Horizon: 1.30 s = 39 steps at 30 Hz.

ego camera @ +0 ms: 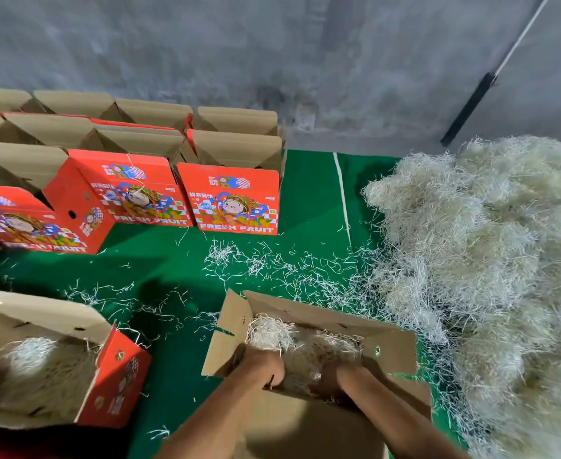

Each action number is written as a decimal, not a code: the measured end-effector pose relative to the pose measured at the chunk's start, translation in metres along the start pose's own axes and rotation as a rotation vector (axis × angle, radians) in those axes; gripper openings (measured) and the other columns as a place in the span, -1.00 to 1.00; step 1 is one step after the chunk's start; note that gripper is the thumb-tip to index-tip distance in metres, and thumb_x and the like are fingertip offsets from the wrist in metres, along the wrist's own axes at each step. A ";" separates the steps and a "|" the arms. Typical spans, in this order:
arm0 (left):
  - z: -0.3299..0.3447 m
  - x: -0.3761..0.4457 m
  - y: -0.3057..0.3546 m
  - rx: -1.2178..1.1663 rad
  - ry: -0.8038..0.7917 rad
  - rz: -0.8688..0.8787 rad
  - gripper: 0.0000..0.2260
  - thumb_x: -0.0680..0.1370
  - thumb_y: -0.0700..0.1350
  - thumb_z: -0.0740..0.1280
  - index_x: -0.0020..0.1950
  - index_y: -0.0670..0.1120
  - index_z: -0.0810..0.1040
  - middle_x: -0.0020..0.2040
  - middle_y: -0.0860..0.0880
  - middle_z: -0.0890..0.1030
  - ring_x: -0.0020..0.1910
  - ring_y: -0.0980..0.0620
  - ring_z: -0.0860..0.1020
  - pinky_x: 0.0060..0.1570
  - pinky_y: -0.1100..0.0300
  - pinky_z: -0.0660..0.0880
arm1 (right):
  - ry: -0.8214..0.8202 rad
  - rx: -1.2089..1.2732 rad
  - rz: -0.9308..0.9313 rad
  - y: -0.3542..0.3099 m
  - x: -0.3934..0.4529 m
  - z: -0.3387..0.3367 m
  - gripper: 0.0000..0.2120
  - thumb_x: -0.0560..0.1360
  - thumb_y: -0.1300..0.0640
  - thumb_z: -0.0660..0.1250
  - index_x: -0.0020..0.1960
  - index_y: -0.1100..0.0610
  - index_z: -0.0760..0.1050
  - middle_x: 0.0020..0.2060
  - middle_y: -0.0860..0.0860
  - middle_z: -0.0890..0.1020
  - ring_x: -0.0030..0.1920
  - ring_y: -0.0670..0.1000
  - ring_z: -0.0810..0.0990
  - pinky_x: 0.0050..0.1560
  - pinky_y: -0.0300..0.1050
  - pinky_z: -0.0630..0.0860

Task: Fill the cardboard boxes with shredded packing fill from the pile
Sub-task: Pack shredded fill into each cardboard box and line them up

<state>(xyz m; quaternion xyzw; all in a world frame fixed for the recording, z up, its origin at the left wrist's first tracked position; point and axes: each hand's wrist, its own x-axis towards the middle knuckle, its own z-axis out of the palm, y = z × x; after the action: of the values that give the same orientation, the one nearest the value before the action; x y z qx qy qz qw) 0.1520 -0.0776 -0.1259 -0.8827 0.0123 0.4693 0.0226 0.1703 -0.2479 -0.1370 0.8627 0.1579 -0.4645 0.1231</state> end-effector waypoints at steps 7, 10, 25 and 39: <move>-0.003 -0.020 -0.003 -0.214 0.328 -0.048 -0.80 0.56 -0.19 0.32 0.17 -0.18 0.57 0.10 -0.11 0.63 0.10 -0.09 0.55 0.30 0.10 0.36 | 0.223 0.083 -0.051 -0.016 -0.015 -0.023 -0.74 0.57 0.24 0.25 0.25 0.16 0.52 0.18 0.09 0.64 0.09 0.08 0.62 0.00 -0.08 0.53; 0.000 -0.031 -0.004 -0.349 0.276 -0.057 -0.77 0.56 -0.17 0.27 0.18 -0.17 0.58 0.18 -0.17 0.62 0.21 -0.15 0.54 0.29 0.05 0.41 | 0.174 0.238 -0.259 -0.045 -0.012 -0.014 -0.56 0.63 -0.19 0.16 0.36 0.02 0.52 0.31 0.05 0.58 0.23 0.08 0.56 0.22 -0.04 0.49; -0.005 -0.053 -0.006 -0.414 0.150 -0.021 -0.88 0.56 -0.15 0.21 0.05 -0.16 0.46 -0.09 -0.14 0.53 -0.08 -0.13 0.54 -0.21 0.14 0.37 | 0.312 0.206 0.111 0.015 -0.015 -0.003 -0.61 0.62 0.20 0.16 0.44 0.15 0.41 0.39 0.15 0.47 0.39 0.15 0.46 0.38 -0.02 0.36; 0.008 -0.032 -0.008 -0.282 0.187 -0.056 -0.57 0.58 -0.29 0.19 0.46 -0.29 0.36 0.50 -0.25 0.34 0.46 -0.18 0.37 0.38 0.04 0.36 | -0.005 0.175 -0.147 -0.013 -0.026 -0.012 -0.59 0.68 0.01 0.14 0.49 0.09 0.39 0.46 0.11 0.43 0.38 0.16 0.46 0.38 -0.01 0.39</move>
<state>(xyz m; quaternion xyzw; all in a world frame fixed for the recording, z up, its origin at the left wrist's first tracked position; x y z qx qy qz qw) 0.1281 -0.0693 -0.1033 -0.9170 -0.0764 0.3812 -0.0896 0.1609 -0.2361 -0.1093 0.8551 0.1791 -0.4863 0.0132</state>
